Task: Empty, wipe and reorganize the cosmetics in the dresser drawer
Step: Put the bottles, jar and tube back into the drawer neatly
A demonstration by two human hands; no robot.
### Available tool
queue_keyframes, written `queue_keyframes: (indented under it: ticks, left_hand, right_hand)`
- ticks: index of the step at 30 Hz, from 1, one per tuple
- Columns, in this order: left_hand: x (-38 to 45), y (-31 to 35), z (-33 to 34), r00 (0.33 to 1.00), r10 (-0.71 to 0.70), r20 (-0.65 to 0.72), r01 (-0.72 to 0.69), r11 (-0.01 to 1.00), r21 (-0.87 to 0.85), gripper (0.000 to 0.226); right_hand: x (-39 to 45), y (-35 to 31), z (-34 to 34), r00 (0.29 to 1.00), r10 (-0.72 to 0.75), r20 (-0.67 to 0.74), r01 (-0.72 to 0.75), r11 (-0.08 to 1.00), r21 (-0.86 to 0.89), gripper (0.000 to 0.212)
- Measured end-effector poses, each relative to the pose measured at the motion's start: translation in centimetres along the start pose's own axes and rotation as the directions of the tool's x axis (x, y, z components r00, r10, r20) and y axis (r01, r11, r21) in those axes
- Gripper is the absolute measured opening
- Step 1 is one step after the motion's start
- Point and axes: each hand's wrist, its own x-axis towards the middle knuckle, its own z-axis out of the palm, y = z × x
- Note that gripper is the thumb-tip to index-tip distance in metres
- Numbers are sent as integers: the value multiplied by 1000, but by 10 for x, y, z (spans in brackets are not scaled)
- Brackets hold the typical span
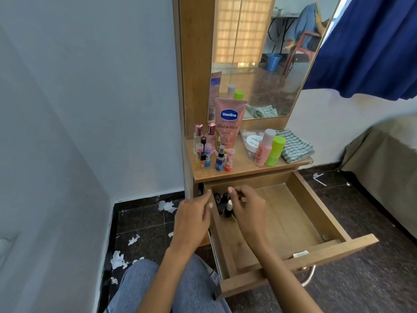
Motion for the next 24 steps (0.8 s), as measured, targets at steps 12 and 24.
queue_keyframes:
  ticks: [12,24]
  left_hand:
    - [42,-19,-21,959,-17,-282,39,997,72,31]
    - [83,-32,-26,953,104,-286,-53,982,181,46]
  right_hand:
    - [-4,-1,25,994,-89,-59,93,993,68,6]
    - [-4,-3,25,996,-78,-48,82,993,88,7]
